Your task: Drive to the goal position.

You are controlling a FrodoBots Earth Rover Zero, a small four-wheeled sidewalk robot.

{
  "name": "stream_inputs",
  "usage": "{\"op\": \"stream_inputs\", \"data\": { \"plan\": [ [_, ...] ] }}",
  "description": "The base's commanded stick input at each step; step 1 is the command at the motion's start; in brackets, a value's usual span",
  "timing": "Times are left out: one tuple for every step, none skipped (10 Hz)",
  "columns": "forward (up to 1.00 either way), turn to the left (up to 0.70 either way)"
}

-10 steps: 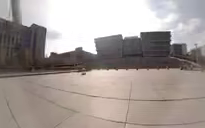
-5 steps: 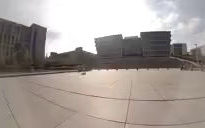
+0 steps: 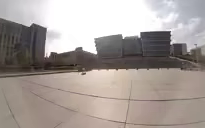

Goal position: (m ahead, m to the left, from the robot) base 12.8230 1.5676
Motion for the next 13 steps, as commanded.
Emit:
{"op": "stream_inputs", "data": {
  "plan": [
    [0.7,0.0],
    [0.7,0.0],
    [0.7,-0.13],
    [0.7,-0.35],
    [0.7,-0.35],
    [0.7,-0.35],
    [0.7,-0.35],
    [0.7,-0.35],
    [0.7,-0.35],
    [0.7,-0.35],
    [0.7,-0.35],
    [0.7,-0.35],
    [0.7,-0.09]
  ]
}}
